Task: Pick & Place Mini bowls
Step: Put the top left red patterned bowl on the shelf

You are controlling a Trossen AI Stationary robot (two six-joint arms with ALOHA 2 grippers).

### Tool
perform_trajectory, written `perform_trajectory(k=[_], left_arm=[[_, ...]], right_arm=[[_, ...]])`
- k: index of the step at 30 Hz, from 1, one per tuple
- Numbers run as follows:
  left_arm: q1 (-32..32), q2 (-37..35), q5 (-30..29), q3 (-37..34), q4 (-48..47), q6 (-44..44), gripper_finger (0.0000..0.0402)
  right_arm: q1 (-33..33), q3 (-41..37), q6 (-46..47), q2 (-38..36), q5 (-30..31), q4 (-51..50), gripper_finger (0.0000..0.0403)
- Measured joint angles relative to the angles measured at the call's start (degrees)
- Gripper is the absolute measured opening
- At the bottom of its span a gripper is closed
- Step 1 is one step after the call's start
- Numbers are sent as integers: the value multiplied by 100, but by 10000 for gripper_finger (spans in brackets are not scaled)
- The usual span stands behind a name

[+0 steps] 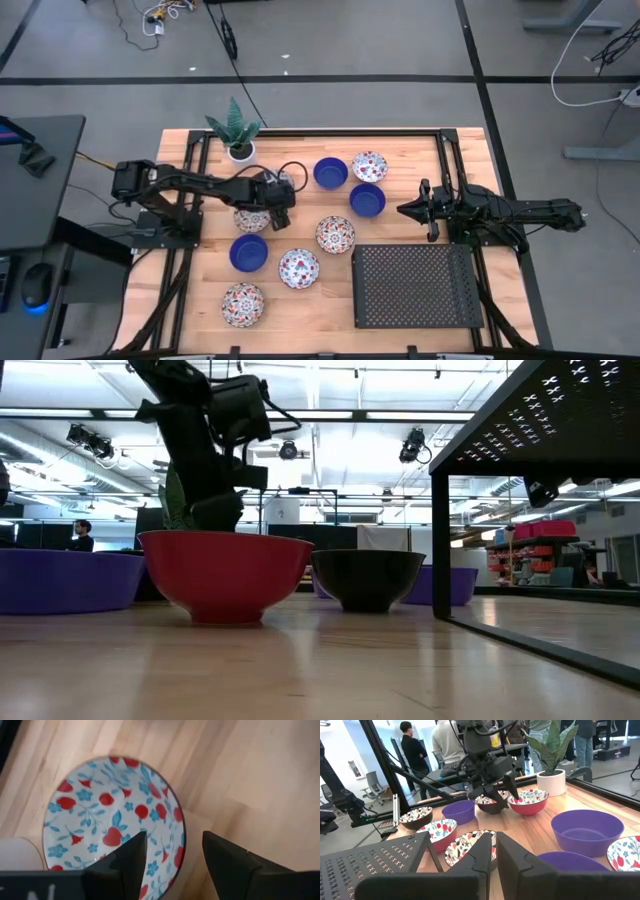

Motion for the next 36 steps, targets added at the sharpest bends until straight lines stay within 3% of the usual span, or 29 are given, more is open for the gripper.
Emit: perform_trajectory(k=[6, 17, 36], left_arm=[[26, 0, -155, -74, 107, 122, 190], [165, 0, -1, -74, 116, 316, 119], [186, 138, 84, -68, 213, 532, 147]], right_arm=[[0, 0, 0, 2, 0, 0, 31], [-1, 0, 0, 1, 1, 0, 31], [-1, 0, 0, 0, 2, 4, 31]])
